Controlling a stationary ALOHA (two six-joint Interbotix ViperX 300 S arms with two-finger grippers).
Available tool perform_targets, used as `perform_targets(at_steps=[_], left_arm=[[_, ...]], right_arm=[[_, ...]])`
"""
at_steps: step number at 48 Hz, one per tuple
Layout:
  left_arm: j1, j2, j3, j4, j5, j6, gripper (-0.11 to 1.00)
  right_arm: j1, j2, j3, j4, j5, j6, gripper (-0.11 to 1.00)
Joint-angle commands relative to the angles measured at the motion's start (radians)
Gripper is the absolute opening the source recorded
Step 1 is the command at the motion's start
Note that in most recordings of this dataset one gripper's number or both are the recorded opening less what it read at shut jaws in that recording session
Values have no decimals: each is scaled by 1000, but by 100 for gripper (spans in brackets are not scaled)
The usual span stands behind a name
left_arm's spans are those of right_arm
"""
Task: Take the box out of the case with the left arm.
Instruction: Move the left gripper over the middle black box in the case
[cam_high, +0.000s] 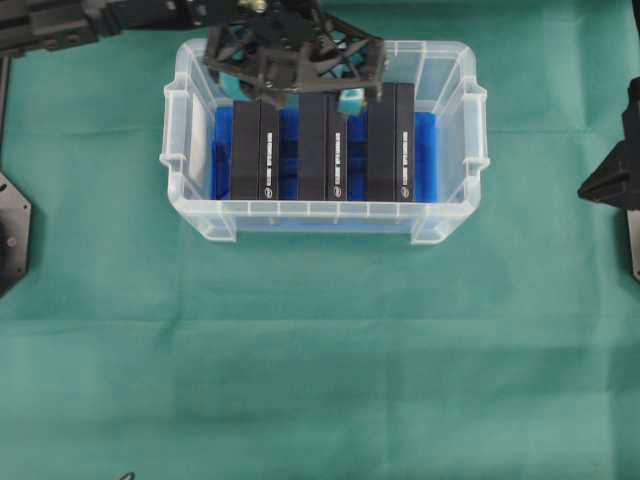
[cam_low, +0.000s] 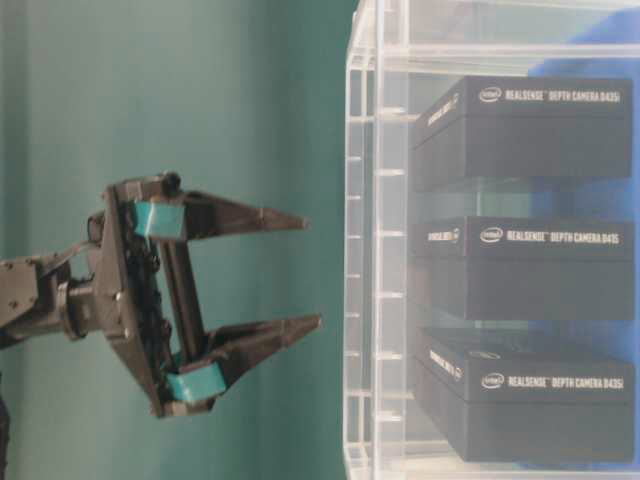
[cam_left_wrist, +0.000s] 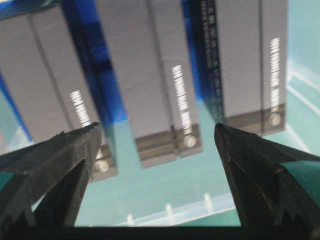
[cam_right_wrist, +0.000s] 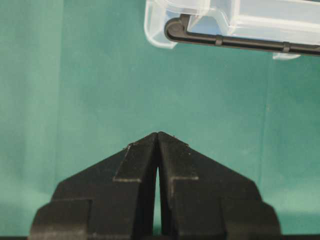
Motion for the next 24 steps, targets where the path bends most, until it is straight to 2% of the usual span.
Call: perform_targets(at_steps=[1, 11, 24], left_arm=[[-6, 6, -51, -2, 0, -8, 97], [-12, 26, -57, -2, -5, -40, 97], [-15, 32, -57, -2, -5, -46, 97]], right_arm=[[-2, 2, -12, -2, 5, 2, 3], [-2, -2, -12, -2, 20, 0, 3], [-2, -2, -11, -2, 20, 0, 3]])
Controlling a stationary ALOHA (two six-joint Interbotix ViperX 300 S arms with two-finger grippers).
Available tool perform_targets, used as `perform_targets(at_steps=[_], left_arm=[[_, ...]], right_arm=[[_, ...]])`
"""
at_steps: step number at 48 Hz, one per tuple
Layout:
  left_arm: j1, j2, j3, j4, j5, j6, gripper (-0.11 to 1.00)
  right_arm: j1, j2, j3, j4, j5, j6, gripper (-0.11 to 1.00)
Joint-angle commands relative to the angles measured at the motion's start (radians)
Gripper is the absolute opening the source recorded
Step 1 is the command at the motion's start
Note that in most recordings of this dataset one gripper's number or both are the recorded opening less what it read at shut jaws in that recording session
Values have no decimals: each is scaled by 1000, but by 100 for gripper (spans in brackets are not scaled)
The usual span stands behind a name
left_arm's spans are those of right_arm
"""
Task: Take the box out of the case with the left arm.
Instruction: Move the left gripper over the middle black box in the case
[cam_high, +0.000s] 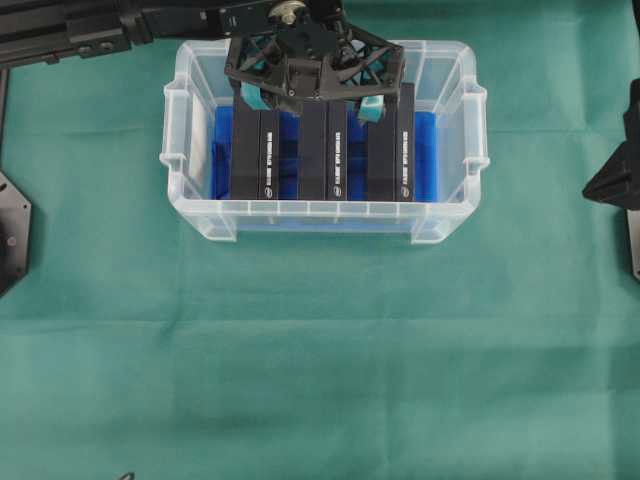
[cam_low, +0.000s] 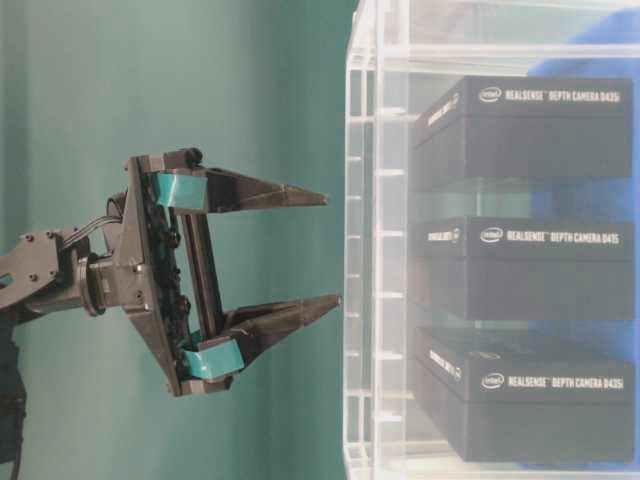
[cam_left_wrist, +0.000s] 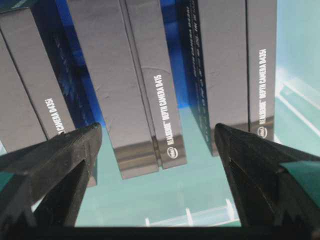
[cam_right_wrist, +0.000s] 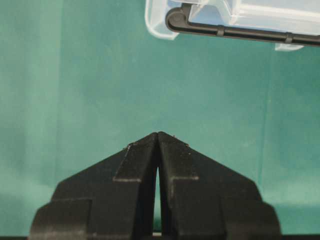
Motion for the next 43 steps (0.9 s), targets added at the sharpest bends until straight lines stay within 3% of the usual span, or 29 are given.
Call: perform_targets(at_steps=[1, 43], left_arm=[[-3, -17, -25, -3, -5, -3, 97], [-3, -11, -14, -3, -5, -21, 97]], right_arm=[[-2, 2, -11, 0, -2, 0, 3], [-2, 2, -11, -18, -2, 0, 3]])
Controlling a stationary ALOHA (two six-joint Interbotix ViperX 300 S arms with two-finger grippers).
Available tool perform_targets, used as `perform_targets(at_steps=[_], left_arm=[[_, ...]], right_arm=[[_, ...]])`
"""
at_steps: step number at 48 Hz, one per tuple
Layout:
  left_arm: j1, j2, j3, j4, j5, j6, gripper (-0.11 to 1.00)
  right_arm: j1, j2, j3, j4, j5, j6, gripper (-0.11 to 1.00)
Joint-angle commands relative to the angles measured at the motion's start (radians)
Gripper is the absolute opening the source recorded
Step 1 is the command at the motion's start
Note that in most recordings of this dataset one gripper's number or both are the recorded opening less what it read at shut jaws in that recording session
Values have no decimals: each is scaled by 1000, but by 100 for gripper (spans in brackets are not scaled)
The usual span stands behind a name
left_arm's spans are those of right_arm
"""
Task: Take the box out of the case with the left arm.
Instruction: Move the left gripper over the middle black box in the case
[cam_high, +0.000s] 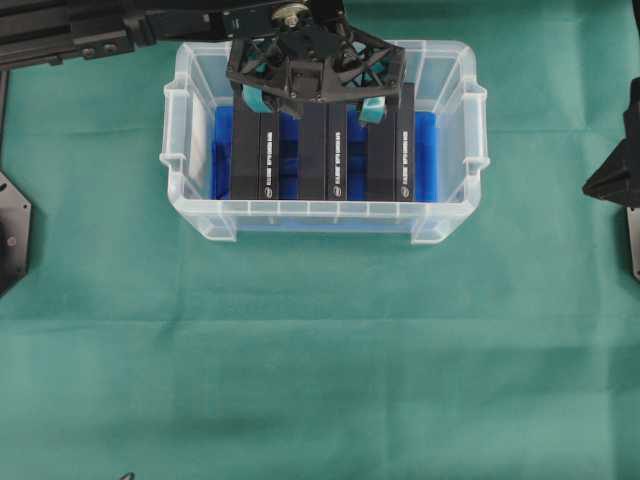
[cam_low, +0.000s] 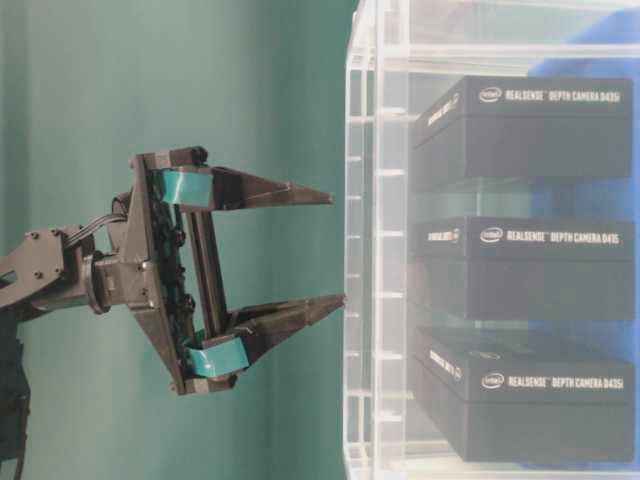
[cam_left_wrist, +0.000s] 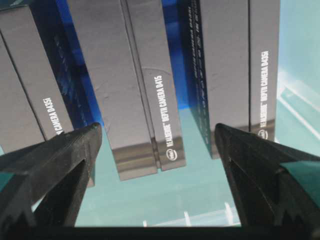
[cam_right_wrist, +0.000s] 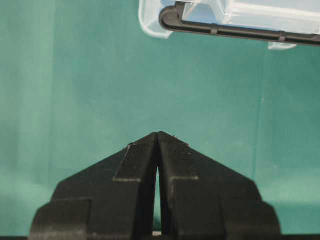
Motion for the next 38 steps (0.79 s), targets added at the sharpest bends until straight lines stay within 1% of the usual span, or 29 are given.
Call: perform_targets(at_steps=[1, 23, 38], left_arm=[[-3, -18, -15, -2, -5, -3, 97], [-6, -18, 3, -2, -6, -3, 97], [-8, -18, 52, -2, -60, -3, 97]], right_arm=[[-2, 3, -11, -3, -3, 0, 3], [-2, 3, -11, -2, -3, 0, 3], [-2, 3, -11, -2, -3, 0, 3]])
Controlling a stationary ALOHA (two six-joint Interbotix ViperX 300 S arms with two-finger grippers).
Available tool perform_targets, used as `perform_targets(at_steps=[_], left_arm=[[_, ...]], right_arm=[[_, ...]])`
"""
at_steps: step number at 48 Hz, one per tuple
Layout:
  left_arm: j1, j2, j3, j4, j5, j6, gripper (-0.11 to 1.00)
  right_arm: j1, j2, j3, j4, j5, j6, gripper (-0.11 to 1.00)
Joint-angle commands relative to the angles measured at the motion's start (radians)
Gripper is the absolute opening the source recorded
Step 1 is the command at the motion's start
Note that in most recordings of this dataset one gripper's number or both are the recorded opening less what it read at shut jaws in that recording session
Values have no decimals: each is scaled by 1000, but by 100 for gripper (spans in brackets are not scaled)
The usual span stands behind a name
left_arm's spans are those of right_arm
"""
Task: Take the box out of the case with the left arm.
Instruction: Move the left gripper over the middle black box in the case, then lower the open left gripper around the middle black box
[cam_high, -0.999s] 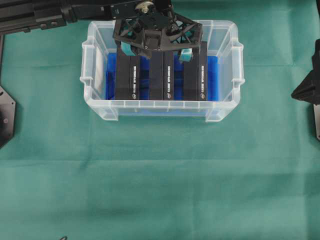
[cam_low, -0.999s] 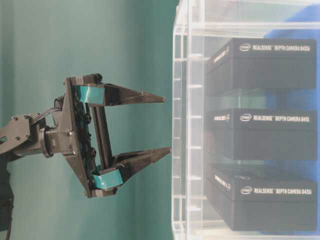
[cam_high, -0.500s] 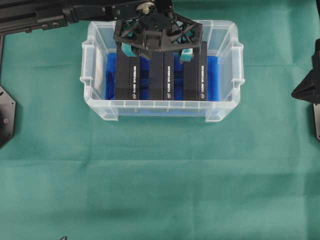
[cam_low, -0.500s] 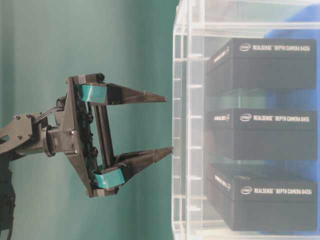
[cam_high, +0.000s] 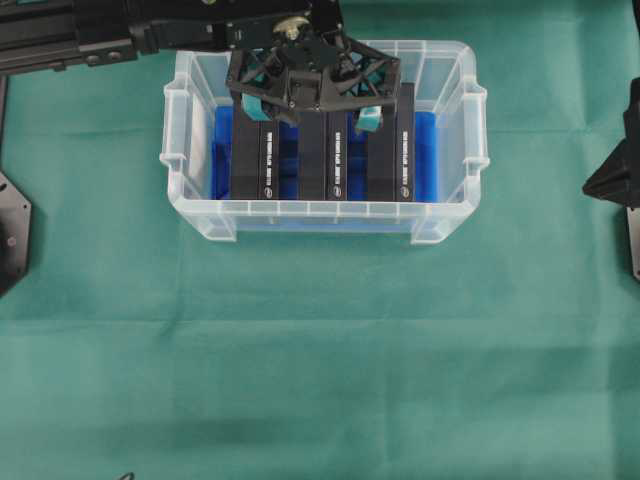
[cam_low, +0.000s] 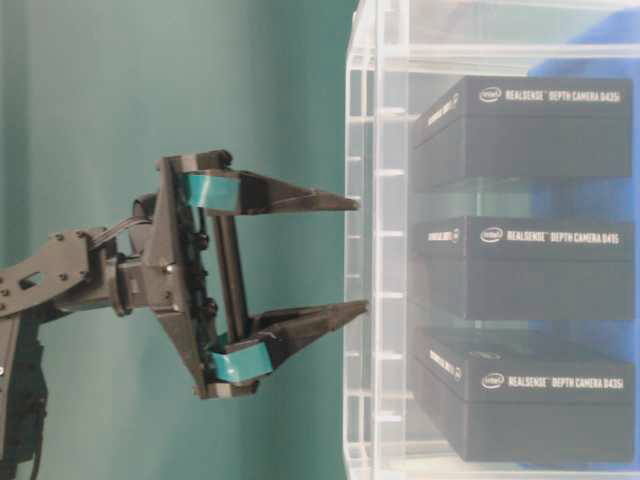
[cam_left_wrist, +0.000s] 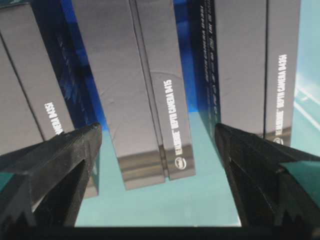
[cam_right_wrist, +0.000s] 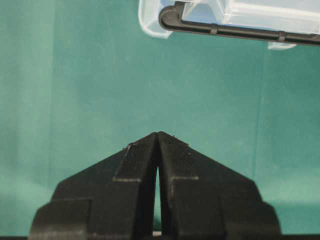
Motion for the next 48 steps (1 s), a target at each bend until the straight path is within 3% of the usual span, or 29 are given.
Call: perform_targets(at_steps=[1, 48], left_arm=[[-5, -20, 2, 0, -18, -2, 97], [-2, -18, 129, 6, -155, -21, 97]], right_arm=[[-2, 3, -12, -2, -3, 0, 3], [-2, 3, -12, -2, -3, 0, 3]])
